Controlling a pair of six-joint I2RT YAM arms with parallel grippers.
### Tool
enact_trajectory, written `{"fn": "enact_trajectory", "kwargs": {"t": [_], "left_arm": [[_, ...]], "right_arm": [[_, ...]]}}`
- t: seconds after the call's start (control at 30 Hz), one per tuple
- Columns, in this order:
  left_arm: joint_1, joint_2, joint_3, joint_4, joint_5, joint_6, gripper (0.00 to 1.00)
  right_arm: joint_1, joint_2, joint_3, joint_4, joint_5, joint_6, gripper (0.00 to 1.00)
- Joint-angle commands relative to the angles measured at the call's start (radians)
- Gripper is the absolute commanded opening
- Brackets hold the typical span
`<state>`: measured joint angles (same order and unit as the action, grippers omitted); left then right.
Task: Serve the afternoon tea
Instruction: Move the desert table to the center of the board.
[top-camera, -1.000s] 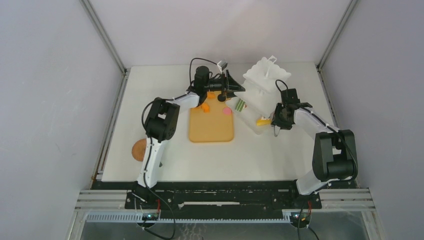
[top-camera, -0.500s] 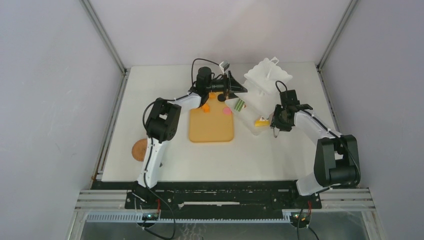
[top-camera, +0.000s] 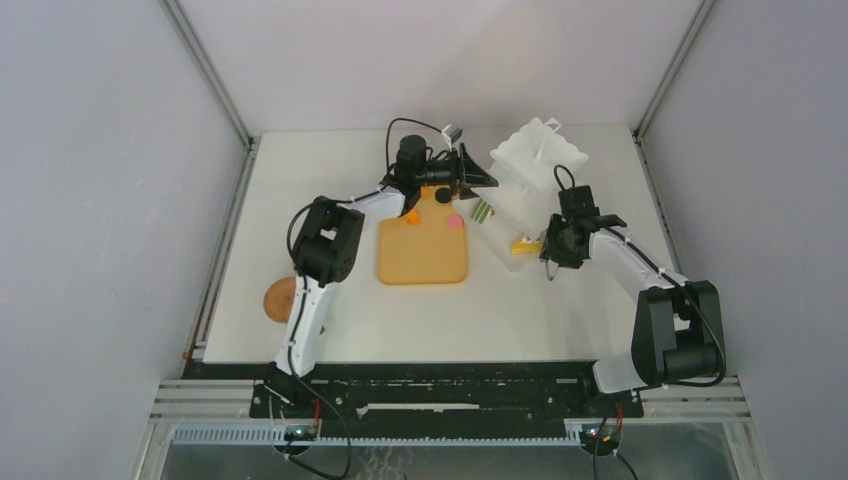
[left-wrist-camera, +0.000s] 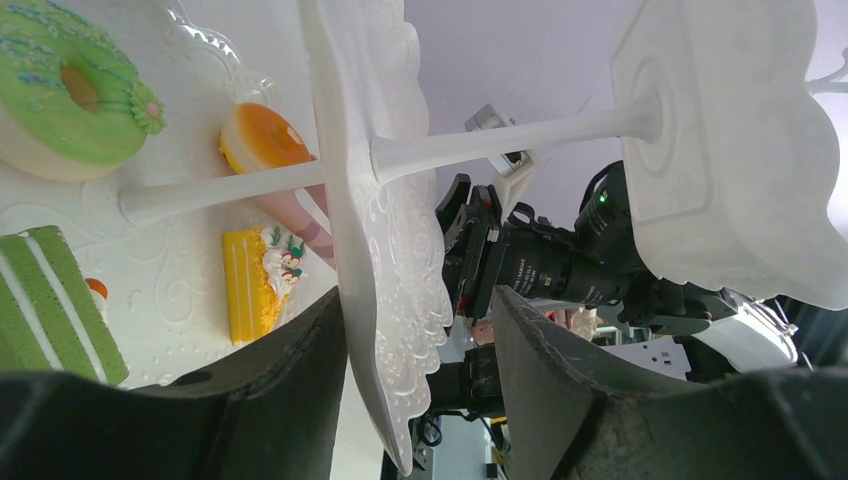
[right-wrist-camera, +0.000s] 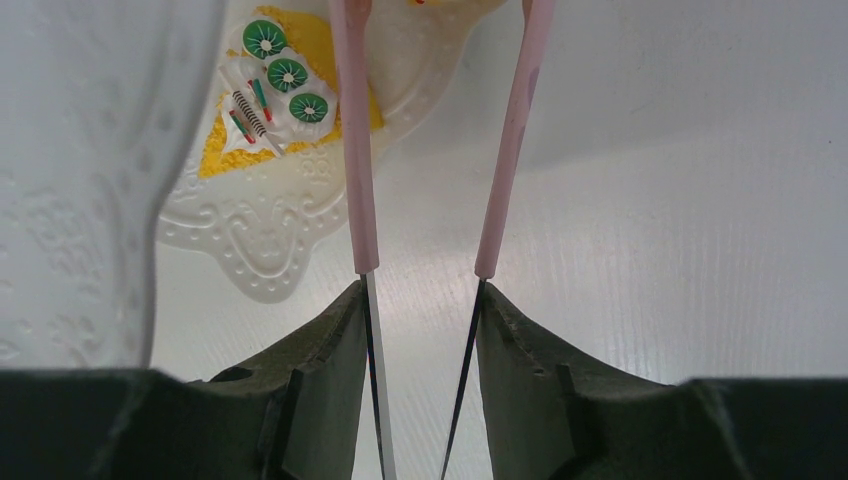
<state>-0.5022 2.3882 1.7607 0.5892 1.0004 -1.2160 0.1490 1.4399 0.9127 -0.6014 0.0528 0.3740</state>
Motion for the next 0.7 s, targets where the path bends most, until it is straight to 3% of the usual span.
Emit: {"fn": "enact_trajectory", "kwargs": {"t": [0.0, 0.67], "left_arm": [[-0.022, -0.088, -0.015, 0.058, 0.015, -0.018, 0.58], [-0.022, -0.095, -0.031, 0.058, 0.025, -0.017, 0.59]], "right_arm": [[0.011, -0.026, 0.005, 0.022, 0.019, 0.013, 0.49], [-0.005, -0.046, 0.006, -0.039, 0.007, 0.065, 0.50]]}}
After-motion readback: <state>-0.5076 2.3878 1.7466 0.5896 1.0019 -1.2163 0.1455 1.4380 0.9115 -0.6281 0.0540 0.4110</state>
